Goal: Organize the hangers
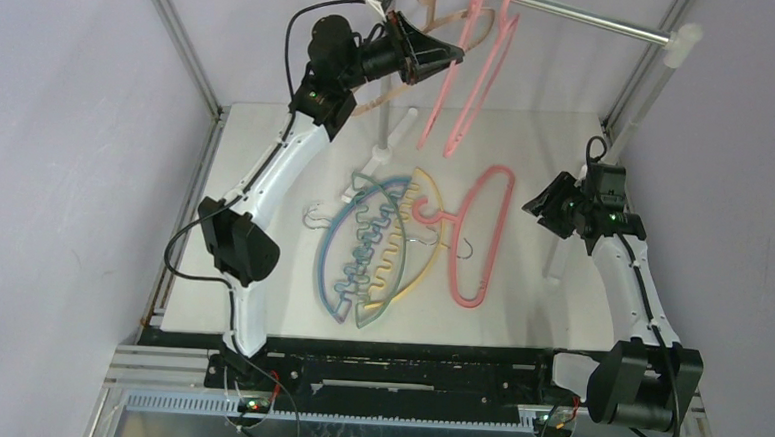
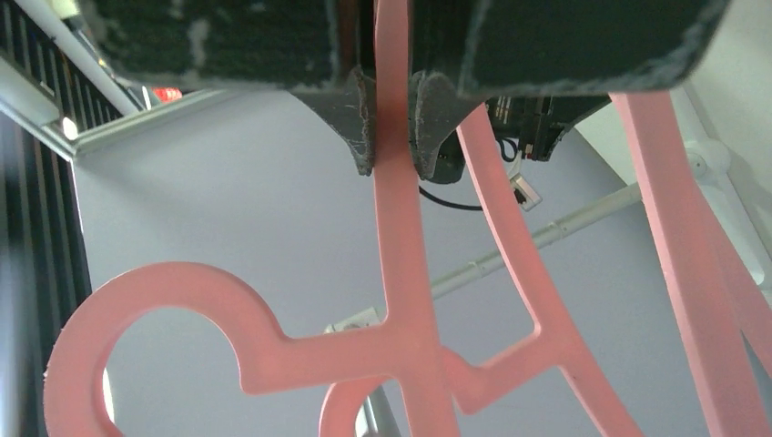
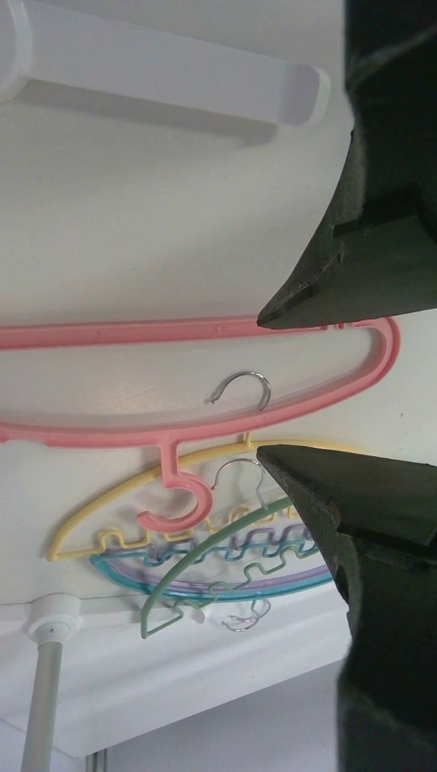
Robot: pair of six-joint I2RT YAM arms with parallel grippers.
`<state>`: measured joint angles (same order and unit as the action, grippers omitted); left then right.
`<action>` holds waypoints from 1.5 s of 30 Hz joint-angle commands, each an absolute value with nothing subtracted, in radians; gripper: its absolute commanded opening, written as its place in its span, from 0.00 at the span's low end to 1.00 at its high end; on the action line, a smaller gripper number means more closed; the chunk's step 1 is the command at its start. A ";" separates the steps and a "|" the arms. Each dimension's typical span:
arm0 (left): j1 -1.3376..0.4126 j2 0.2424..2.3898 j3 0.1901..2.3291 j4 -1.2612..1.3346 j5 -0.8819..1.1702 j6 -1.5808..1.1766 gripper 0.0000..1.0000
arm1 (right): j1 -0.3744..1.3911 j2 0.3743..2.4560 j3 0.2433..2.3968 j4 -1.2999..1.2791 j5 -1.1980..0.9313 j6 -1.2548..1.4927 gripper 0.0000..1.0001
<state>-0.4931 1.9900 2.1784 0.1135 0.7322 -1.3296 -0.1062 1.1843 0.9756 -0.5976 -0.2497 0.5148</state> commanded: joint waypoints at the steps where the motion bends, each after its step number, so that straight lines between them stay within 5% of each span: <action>1: -0.491 1.957 2.258 0.136 0.626 -1.375 0.00 | -0.117 1.184 1.015 -0.565 -0.258 0.523 0.58; 19: -0.492 2.040 2.408 -0.191 0.529 -1.470 0.06 | -0.137 1.179 1.014 -0.571 -0.258 0.517 0.58; 29: -0.494 2.076 2.458 -0.201 0.506 -1.504 0.40 | -0.153 1.178 1.002 -0.563 -0.271 0.517 0.58; 36: -0.494 2.073 2.465 -0.198 0.504 -1.480 0.52 | -0.155 1.181 0.996 -0.561 -0.275 0.518 0.58; 41: -0.494 2.054 2.456 -0.237 0.513 -1.403 0.95 | -0.156 1.178 0.996 -0.558 -0.284 0.520 0.58; 45: -0.491 2.006 2.425 -0.297 0.498 -1.304 1.00 | -0.156 1.177 0.996 -0.564 -0.282 0.518 0.58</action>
<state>-0.4931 2.0834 2.4111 -0.2619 0.5026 -1.4231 -0.1501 1.1866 0.9756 -0.5957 -0.2726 0.5159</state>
